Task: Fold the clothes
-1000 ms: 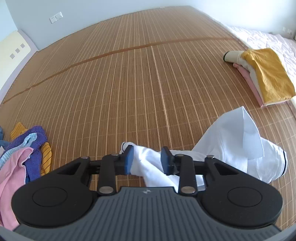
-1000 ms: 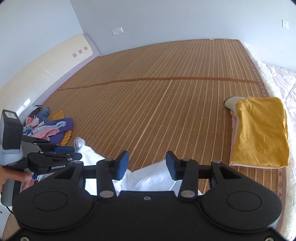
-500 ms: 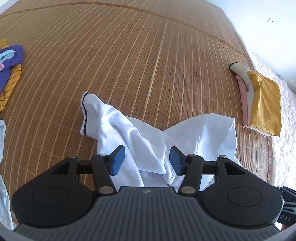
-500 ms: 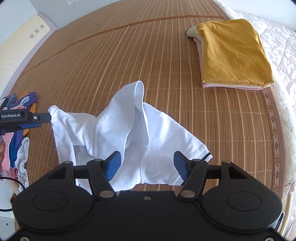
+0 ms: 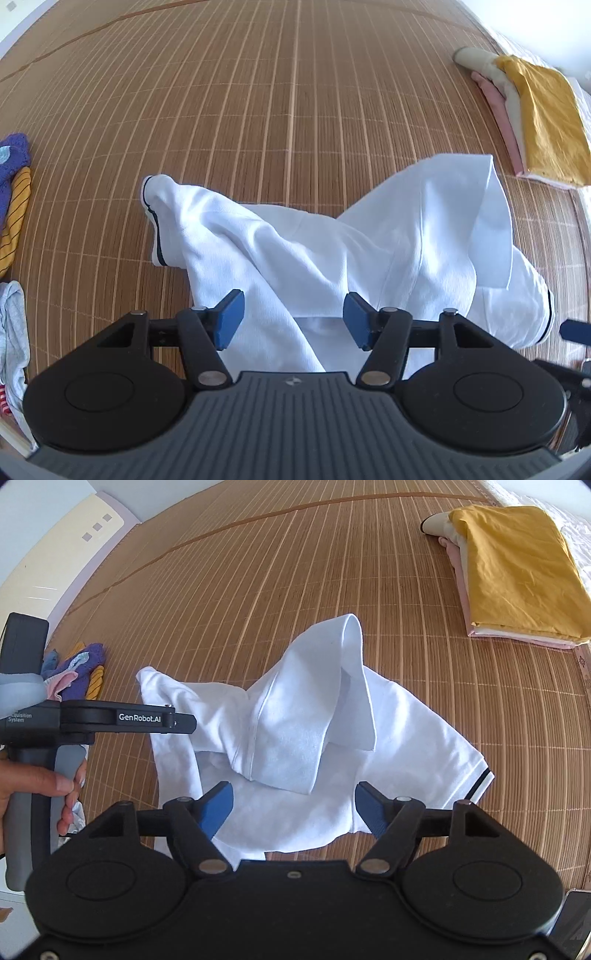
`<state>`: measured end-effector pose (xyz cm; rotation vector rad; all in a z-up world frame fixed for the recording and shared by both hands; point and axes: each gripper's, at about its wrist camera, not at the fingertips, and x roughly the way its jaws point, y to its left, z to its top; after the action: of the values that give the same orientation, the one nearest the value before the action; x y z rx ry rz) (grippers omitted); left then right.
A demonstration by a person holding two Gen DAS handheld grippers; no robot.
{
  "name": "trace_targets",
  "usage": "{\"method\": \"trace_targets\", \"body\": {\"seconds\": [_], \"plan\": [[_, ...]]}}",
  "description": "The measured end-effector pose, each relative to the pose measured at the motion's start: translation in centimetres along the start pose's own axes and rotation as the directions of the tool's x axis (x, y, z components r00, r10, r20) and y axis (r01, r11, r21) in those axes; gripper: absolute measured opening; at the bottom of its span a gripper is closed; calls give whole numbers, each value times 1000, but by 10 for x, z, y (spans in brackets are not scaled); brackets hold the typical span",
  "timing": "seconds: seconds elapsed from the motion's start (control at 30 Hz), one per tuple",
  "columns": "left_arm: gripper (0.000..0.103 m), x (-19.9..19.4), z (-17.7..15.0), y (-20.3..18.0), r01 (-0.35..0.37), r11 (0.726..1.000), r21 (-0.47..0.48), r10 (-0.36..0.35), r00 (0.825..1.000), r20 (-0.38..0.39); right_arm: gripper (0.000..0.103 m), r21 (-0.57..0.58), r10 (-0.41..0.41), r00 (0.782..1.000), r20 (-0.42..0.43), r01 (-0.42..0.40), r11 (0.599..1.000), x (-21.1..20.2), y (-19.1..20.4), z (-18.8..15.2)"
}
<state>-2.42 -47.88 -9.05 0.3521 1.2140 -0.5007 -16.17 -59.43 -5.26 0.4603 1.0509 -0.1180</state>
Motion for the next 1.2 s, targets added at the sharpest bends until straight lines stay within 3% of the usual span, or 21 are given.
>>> {"method": "trace_targets", "body": {"seconds": [0.1,0.2,0.33,0.43,0.57,0.73,0.77,0.83,0.87,0.93,1.07,1.2], "plan": [[77,1,-11,-15,7,994,112,-3,999,-44,76,-45,-73,997,10,73,996,-6,-15,-3],[77,0,-20,-32,39,981,191,-34,999,-29,78,-38,-114,993,8,114,993,-11,-35,-6],[77,5,-18,-58,31,957,287,-28,999,-14,78,112,-72,997,17,70,991,-15,-58,-5],[77,6,-11,-80,-22,934,356,9,999,37,78,178,-54,997,47,45,983,-17,-62,-5],[77,11,-2,-94,-5,943,334,-21,997,75,79,216,2,997,73,-18,976,-15,-62,3],[77,35,11,-99,9,974,225,-19,999,44,80,228,20,997,79,-38,973,-14,-72,11],[74,38,13,-97,3,977,214,-13,999,45,80,221,17,997,77,-34,975,-14,-73,12],[28,38,16,-91,-36,980,195,25,998,62,80,203,16,998,54,-27,979,-12,-76,15],[12,37,19,-85,-53,982,182,40,996,75,80,195,12,999,47,-21,981,-11,-77,16],[12,31,29,-67,-55,987,154,39,993,108,80,174,1,999,38,-7,985,-10,-80,20],[12,20,53,-25,-134,984,119,114,981,160,80,118,-24,999,21,22,993,0,-83,30],[12,16,78,19,-164,985,60,150,971,186,80,7,-95,995,-12,95,995,26,-76,38]]}}
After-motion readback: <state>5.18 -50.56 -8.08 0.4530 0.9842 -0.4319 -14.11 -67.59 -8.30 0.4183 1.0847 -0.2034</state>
